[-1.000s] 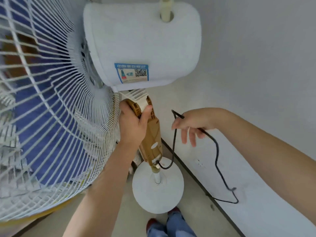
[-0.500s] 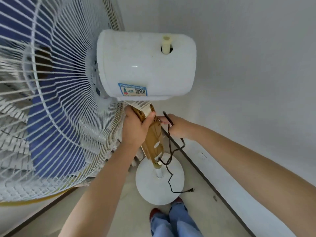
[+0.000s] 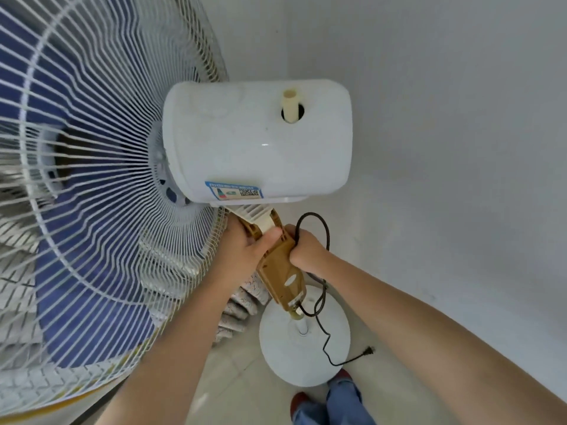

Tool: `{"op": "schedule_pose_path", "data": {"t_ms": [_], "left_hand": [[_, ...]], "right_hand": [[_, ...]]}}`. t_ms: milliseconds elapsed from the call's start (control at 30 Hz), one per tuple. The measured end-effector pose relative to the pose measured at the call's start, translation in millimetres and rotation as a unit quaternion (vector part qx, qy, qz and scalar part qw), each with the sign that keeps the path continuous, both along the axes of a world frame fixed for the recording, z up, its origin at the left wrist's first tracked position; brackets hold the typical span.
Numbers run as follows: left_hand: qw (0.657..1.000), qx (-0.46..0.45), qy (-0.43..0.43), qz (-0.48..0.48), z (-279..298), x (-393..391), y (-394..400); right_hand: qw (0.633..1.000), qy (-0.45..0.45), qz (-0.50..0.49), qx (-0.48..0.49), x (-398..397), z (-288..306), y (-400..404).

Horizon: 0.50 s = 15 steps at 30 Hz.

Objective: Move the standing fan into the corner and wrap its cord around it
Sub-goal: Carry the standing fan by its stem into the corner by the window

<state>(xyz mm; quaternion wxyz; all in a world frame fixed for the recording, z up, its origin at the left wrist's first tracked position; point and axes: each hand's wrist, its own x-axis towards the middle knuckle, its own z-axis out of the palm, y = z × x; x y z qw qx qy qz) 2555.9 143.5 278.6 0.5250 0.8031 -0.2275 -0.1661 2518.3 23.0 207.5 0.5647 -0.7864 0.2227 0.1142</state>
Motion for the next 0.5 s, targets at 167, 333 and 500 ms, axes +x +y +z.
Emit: {"op": "schedule_pose_path", "data": {"t_ms": [167, 333, 500], "left_hand": [[0.987, -0.108, 0.104, -0.054, 11, 6, 13], [0.984, -0.135, 0.107, -0.051, 13, 7, 13], [0.984, -0.140, 0.103, -0.040, 19, 12, 1]], "right_hand": [[1.000, -0.013, -0.008, -0.011, 5, -5, 13], [0.999, -0.003, 0.022, -0.046, 9, 2, 10], [0.998, -0.012, 0.008, -0.065, 15, 8, 0]]}}
